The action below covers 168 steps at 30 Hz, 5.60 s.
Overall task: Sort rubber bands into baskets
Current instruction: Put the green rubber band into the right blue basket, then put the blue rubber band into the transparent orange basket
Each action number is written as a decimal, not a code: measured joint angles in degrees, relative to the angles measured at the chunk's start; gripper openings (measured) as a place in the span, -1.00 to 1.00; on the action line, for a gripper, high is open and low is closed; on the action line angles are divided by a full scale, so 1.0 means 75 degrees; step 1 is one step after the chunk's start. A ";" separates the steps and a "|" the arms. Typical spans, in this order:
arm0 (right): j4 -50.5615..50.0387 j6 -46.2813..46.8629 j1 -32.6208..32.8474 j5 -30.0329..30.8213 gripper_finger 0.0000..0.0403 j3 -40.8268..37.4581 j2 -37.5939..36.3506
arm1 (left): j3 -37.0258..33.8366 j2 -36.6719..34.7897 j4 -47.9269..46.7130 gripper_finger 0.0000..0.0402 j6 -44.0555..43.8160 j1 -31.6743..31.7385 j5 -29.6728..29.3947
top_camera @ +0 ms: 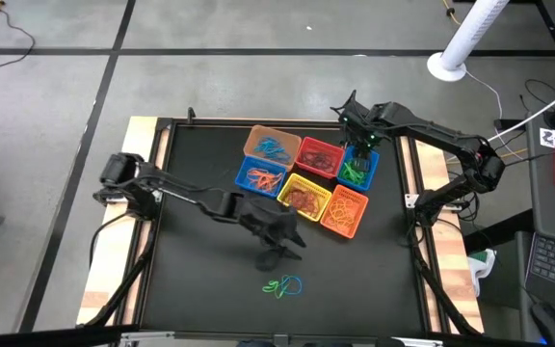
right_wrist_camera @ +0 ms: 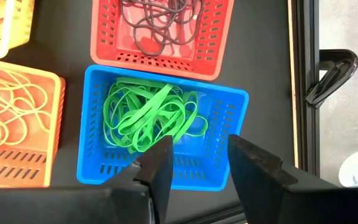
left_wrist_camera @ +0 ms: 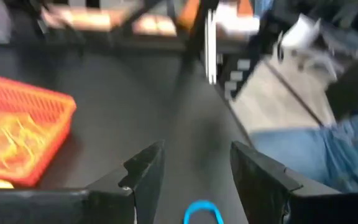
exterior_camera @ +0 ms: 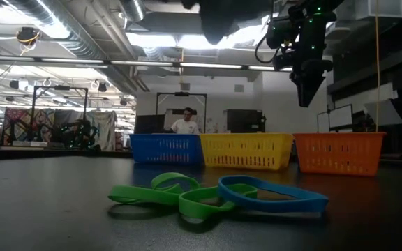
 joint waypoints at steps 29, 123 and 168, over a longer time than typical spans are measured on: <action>0.0859 -0.0010 0.0000 -0.0006 -0.23 0.0000 0.0000 | 0.1847 0.2936 -0.2166 -0.10 -0.4703 0.0588 0.2803; 0.0080 -0.0026 0.0000 0.0682 -0.23 0.0000 0.0003 | 0.1859 0.2277 0.2082 -1.00 0.2720 0.2986 -0.0127; -0.0731 0.0554 0.0005 -0.1025 -0.23 0.1133 0.0000 | 0.4301 0.4256 0.0591 -0.11 0.0687 0.3096 -0.0869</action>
